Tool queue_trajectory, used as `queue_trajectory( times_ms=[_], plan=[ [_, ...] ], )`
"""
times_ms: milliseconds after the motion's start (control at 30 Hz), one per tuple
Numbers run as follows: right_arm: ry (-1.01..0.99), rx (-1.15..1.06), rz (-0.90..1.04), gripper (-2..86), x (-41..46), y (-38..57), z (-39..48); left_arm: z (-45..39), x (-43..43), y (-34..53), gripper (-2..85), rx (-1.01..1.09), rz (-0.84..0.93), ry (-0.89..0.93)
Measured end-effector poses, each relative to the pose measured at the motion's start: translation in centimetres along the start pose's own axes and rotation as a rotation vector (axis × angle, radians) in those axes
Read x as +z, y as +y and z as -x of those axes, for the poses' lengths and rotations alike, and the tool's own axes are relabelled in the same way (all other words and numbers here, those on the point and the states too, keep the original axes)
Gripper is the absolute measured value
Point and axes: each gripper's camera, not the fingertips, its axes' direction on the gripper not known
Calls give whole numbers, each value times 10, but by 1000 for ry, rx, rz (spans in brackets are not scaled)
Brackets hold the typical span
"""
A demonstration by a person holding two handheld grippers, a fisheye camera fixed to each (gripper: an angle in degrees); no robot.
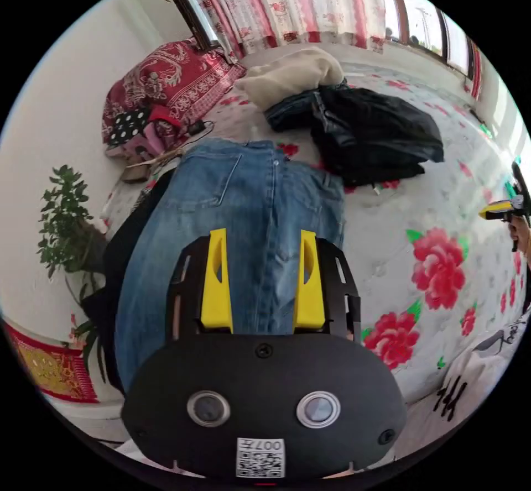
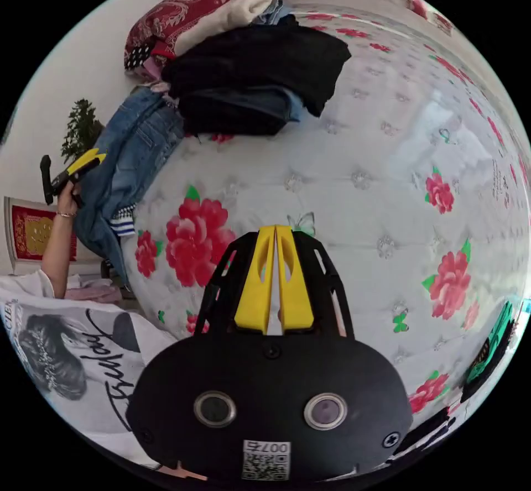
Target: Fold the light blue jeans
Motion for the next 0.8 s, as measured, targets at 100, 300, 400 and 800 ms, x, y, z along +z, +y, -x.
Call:
queue_trajectory(
  times_ms=[100, 300, 400, 800],
  plan=[
    [77, -55, 76, -2, 30, 52, 33, -18, 29, 33, 156, 2, 163, -139],
    [149, -130, 148, 9, 76, 91, 73, -24, 45, 38, 25, -52, 219, -166],
    [296, -297, 134, 18, 81, 102, 99, -19, -3, 46, 5, -85, 91, -120],
    [-328, -166, -217, 124, -73, 141, 60, -173, -172, 157, -8, 382, -222, 777]
  ],
)
